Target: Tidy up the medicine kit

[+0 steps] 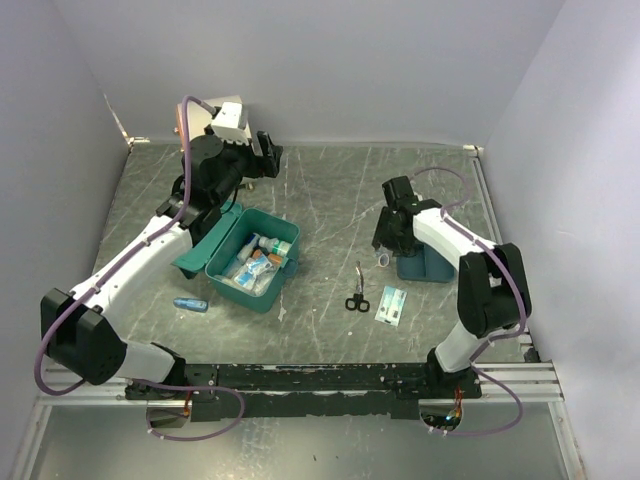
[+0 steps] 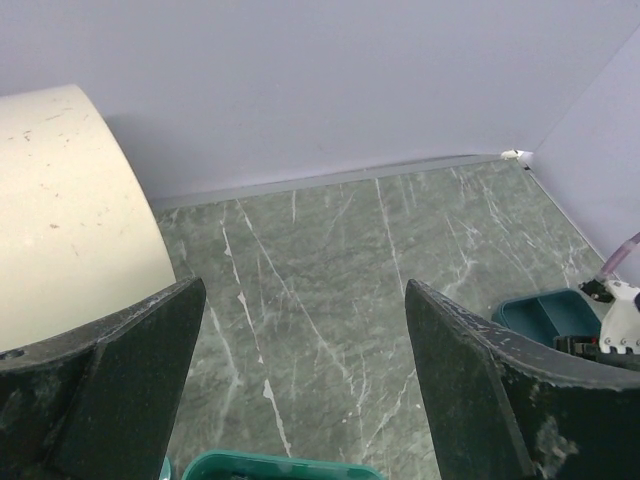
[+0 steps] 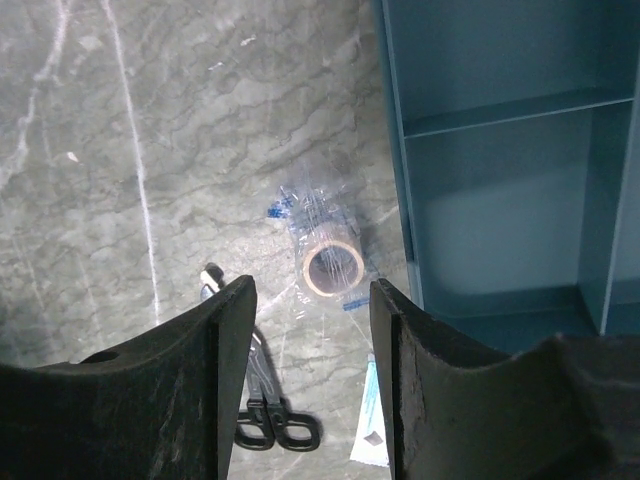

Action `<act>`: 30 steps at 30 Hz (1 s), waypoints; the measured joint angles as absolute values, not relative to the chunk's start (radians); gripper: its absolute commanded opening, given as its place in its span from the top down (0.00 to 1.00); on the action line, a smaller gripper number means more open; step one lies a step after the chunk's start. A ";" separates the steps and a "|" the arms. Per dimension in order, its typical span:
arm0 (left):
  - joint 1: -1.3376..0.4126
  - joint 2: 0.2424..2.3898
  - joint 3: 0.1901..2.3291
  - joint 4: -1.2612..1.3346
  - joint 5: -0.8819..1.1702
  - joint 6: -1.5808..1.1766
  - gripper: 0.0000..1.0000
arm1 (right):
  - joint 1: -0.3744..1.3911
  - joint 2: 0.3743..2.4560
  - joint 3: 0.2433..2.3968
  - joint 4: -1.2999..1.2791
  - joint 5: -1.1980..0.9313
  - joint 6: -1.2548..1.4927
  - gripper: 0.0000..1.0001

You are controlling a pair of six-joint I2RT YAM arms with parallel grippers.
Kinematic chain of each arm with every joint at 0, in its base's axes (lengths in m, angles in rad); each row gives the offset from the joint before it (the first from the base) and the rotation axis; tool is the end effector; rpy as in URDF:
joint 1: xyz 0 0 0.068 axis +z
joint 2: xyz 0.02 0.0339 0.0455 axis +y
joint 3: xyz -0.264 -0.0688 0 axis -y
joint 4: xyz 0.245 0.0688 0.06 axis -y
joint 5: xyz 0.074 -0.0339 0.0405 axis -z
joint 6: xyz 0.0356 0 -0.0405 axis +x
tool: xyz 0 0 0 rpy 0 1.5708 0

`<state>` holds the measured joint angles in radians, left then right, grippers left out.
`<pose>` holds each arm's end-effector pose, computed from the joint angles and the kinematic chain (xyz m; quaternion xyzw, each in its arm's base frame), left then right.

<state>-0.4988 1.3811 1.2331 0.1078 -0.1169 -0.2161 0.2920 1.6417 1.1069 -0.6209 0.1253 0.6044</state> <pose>0.2924 -0.1545 0.3916 0.0614 0.7185 -0.2025 0.6626 0.3117 0.0891 0.2036 0.1647 0.9627 0.0339 0.2119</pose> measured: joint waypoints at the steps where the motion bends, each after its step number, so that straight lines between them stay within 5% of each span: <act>1: -0.499 1.382 1.233 0.108 -0.117 -0.216 0.08 | 0.292 1.652 1.107 -0.620 0.123 0.605 0.50; 13: -0.499 1.384 1.233 0.107 -0.117 -0.216 0.09 | 0.292 1.759 1.099 -0.594 0.106 0.586 0.52; 21: -0.499 1.384 1.233 0.107 -0.117 -0.216 0.09 | 0.292 1.793 1.105 -0.575 0.127 0.580 0.69; 30: -0.499 1.384 1.231 0.107 -0.117 -0.216 0.09 | 0.292 1.786 1.106 -0.544 0.120 0.563 0.73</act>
